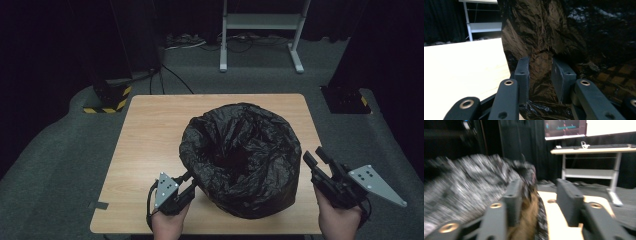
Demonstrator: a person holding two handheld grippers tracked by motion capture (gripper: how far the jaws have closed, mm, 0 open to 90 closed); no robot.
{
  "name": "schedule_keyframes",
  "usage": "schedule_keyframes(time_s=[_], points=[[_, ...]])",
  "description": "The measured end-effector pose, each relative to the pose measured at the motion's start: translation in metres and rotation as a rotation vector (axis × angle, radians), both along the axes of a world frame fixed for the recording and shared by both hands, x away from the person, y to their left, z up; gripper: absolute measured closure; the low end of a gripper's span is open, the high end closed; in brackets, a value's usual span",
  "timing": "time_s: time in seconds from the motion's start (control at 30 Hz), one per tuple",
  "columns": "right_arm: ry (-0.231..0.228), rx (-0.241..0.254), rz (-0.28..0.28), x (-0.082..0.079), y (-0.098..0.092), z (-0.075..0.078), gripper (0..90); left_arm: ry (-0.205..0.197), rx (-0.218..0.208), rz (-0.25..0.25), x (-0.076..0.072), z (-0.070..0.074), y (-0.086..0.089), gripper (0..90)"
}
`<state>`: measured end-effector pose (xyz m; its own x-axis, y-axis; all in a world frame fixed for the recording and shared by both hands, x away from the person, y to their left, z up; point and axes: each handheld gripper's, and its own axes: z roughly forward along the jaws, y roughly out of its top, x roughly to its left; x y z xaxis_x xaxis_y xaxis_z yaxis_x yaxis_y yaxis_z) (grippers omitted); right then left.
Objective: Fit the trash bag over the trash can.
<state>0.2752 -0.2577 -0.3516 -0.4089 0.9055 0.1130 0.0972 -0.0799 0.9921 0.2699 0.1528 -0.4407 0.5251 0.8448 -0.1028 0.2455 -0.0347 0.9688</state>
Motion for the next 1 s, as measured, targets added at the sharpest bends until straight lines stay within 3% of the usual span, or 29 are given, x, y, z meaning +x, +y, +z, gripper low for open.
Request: schedule_keyframes(time_s=[0.07, 0.13, 0.17, 0.2, 0.23, 0.33, 0.37, 0.57, 0.73, 0.87, 1.0], points=[[-0.018, 0.056, 0.028, -0.003, 0.001, 0.006, 48.6, -0.001, -0.004, 0.001, 0.000, -0.001, 0.000, 67.6], [-0.003, 0.051, 0.052, 0.000, 0.008, 0.008, 48.2, 0.001, -0.005, 0.002, 0.000, -0.001, 0.000, 67.5], [0.037, 0.026, 0.062, 0.005, 0.014, 0.008, 50.1, 0.002, -0.005, 0.002, 0.000, -0.001, 0.000, 67.5], [0.063, 0.012, 0.075, 0.009, 0.017, 0.007, 53.9, 0.001, -0.007, -0.003, -0.001, -0.001, 0.000, 67.5], [0.068, 0.031, 0.101, 0.011, 0.020, 0.006, 63.1, 0.000, -0.005, -0.003, -0.001, 0.000, -0.001, 67.6], [0.042, -0.036, 0.046, 0.009, 0.026, 0.011, 80.1, 0.001, -0.003, 0.014, -0.002, -0.001, 0.000, 69.7], [0.040, -0.042, 0.036, 0.009, 0.026, 0.012, 89.9, 0.007, -0.011, 0.016, -0.001, -0.001, 0.002, 70.2], [0.028, -0.105, 0.047, 0.010, 0.031, 0.015, 90.0, 0.002, -0.007, 0.016, -0.002, -0.001, 0.002, 69.4], [0.033, -0.116, 0.008, 0.009, 0.021, 0.012, 90.0, -0.001, -0.004, 0.013, -0.003, -0.002, 0.002, 69.5], [0.069, -0.131, -0.007, 0.009, 0.015, -0.004, 90.0, 0.011, -0.008, 0.001, -0.004, -0.005, 0.000, 70.2], [0.127, -0.134, 0.001, 0.017, 0.012, -0.027, 90.0, 0.038, 0.014, -0.020, -0.006, -0.012, -0.006, 71.4]])
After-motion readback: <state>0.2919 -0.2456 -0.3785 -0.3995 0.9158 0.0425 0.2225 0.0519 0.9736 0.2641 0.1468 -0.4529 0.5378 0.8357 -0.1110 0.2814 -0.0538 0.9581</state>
